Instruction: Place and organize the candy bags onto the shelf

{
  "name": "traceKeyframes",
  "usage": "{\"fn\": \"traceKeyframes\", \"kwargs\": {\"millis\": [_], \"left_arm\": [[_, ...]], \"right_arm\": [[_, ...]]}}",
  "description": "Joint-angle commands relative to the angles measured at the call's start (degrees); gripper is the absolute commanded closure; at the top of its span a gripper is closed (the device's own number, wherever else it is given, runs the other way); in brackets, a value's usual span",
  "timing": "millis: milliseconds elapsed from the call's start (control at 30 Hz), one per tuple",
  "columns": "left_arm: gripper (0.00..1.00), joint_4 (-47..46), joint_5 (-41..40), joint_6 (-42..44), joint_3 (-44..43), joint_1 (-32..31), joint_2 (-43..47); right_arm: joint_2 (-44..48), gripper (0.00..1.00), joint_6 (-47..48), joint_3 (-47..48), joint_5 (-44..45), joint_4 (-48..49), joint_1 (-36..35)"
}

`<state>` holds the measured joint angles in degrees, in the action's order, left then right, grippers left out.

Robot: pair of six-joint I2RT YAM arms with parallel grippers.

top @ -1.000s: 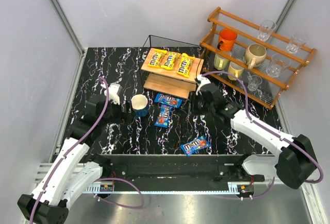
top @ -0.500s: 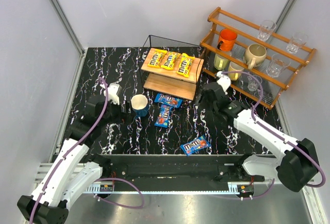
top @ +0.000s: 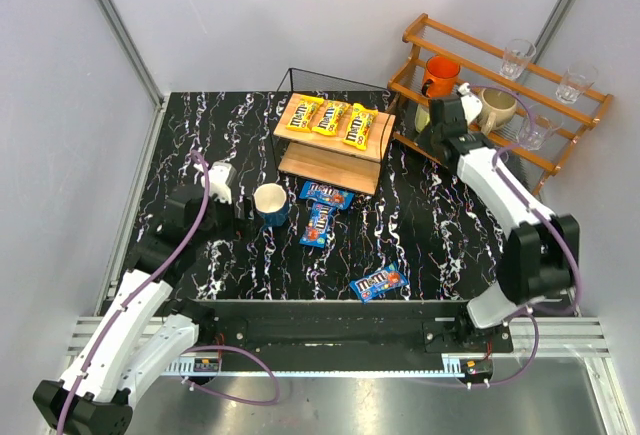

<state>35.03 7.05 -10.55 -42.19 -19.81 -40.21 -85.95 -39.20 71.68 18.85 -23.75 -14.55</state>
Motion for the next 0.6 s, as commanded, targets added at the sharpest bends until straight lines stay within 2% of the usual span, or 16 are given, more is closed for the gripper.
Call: {"fn": "traceKeyframes", "kwargs": {"millis": [0, 567], "left_arm": [[0.01, -1.63, -0.81, -0.53, -0.52, -0.31, 1.36], [0.01, -1.63, -0.72, -0.62, -0.43, -0.40, 1.45]], "right_arm": [[-8.78, 1.00, 3.25, 7.32, -6.11, 1.60, 0.92], [-31.10, 1.00, 6.76, 29.82, -9.62, -3.85, 1.01]]}}
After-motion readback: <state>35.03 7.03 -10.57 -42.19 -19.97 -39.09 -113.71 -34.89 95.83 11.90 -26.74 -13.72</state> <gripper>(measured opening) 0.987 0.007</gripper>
